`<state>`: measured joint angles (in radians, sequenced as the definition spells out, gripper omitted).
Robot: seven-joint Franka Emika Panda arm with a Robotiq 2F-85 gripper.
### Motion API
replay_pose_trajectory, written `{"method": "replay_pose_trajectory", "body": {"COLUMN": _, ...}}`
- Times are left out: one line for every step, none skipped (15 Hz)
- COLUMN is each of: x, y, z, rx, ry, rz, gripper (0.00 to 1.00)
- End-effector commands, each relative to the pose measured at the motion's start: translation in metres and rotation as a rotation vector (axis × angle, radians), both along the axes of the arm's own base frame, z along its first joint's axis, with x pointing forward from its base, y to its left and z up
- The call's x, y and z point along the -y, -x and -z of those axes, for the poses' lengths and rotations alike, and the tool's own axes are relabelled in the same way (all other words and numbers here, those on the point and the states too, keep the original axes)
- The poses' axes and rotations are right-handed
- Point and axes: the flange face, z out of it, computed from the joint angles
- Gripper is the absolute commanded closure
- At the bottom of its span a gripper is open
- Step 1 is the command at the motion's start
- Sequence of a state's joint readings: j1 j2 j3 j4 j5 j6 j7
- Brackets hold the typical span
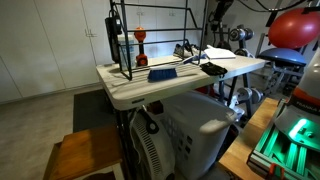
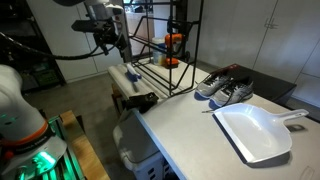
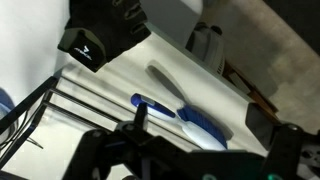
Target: Put the brush upright
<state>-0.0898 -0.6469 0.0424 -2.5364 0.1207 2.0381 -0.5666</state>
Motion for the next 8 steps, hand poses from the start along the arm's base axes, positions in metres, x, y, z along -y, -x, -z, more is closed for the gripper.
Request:
{"method": "replay_pose_trajectory", "body": {"x": -0.008, "y": 0.018, "z": -0.035, "rx": 0.001, "ry": 0.142, "rz": -0.138, "gripper": 0.0}}
{"method": "replay_pose_trajectory", "body": {"x": -0.012, "y": 0.024, "z": -0.042, "rx": 0.018, "ry": 0.18, "rz": -0.175, "gripper": 0.0}}
{"method": "replay_pose_trajectory", "body": {"x": -0.017, "y": 0.029, "z": -0.048, "rx": 0.048, "ry": 0.208, "rz": -0.218, "gripper": 0.0}}
{"method": "replay_pose_trajectory", "body": {"x": -0.012, "y": 0.014, "z": -0.039, "rx": 0.028, "ry": 0.155, "rz": -0.146, "gripper": 0.0}}
{"method": "replay_pose_trajectory", "body": {"x": -0.016, "y": 0.018, "z": -0.046, "rx": 0.046, "ry": 0.177, "rz": -0.172, "gripper": 0.0}}
{"method": "replay_pose_trajectory", "body": {"x": -0.019, "y": 0.02, "z": -0.049, "rx": 0.056, "ry": 0.186, "rz": -0.185, "gripper": 0.0}}
{"method": "replay_pose_trajectory", "body": {"x": -0.02, "y": 0.022, "z": -0.051, "rx": 0.063, "ry": 0.191, "rz": -0.192, "gripper": 0.0}}
{"method": "replay_pose_trajectory", "body": {"x": -0.02, "y": 0.024, "z": -0.053, "rx": 0.066, "ry": 0.193, "rz": -0.195, "gripper": 0.0}}
